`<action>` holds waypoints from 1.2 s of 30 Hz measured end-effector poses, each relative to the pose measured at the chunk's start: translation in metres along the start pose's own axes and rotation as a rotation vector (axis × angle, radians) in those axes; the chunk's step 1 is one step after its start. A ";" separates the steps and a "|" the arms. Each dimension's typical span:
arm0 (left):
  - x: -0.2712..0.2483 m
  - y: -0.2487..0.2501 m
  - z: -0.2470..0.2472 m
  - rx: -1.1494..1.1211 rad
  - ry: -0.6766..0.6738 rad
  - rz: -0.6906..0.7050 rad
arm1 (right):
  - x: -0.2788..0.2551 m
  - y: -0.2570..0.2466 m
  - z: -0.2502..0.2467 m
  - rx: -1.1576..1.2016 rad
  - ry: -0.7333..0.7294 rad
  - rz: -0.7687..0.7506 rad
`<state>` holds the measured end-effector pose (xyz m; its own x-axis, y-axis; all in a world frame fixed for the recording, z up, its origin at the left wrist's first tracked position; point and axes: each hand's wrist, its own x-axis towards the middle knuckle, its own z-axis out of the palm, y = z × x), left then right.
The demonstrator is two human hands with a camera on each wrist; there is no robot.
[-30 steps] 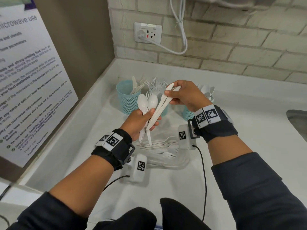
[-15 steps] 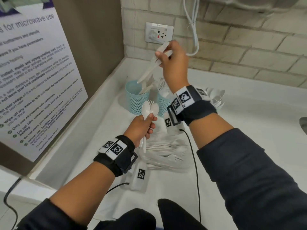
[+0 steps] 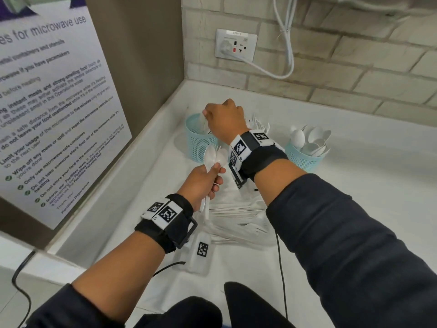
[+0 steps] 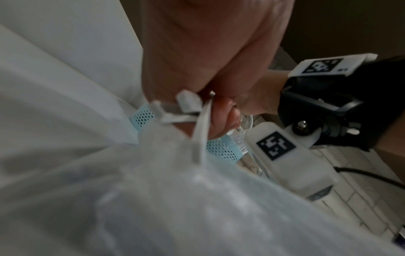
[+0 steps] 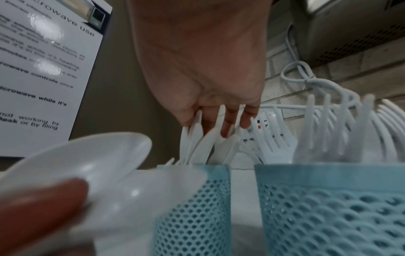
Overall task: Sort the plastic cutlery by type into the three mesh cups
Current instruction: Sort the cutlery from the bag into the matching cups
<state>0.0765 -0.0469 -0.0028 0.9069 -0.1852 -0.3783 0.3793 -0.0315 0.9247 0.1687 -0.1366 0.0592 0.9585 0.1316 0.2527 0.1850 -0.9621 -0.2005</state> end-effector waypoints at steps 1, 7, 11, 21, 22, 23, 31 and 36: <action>0.000 0.000 0.000 0.001 -0.004 0.001 | -0.001 0.001 0.001 -0.017 -0.041 0.012; -0.001 0.003 0.001 -0.017 -0.057 -0.014 | -0.001 0.007 -0.008 0.110 -0.010 0.045; -0.003 0.005 0.000 -0.113 -0.192 -0.045 | 0.000 0.022 -0.031 0.351 0.108 0.155; -0.004 0.007 0.007 -0.117 -0.337 -0.054 | -0.044 0.052 -0.087 0.248 -0.565 0.248; -0.004 0.007 0.008 -0.115 -0.345 -0.053 | -0.047 0.054 -0.088 0.211 -0.620 0.235; -0.004 0.007 0.008 -0.111 -0.352 -0.052 | -0.051 0.055 -0.087 0.188 -0.665 0.227; -0.008 0.008 0.019 -0.147 -0.383 -0.071 | -0.072 0.062 -0.073 0.306 -0.710 0.368; -0.009 0.012 0.023 -0.175 -0.402 -0.102 | -0.082 0.069 -0.063 0.484 -0.617 0.408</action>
<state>0.0685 -0.0685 0.0124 0.7329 -0.5580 -0.3891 0.5199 0.0905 0.8494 0.0891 -0.2292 0.0846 0.8901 0.0398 -0.4541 -0.2600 -0.7738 -0.5776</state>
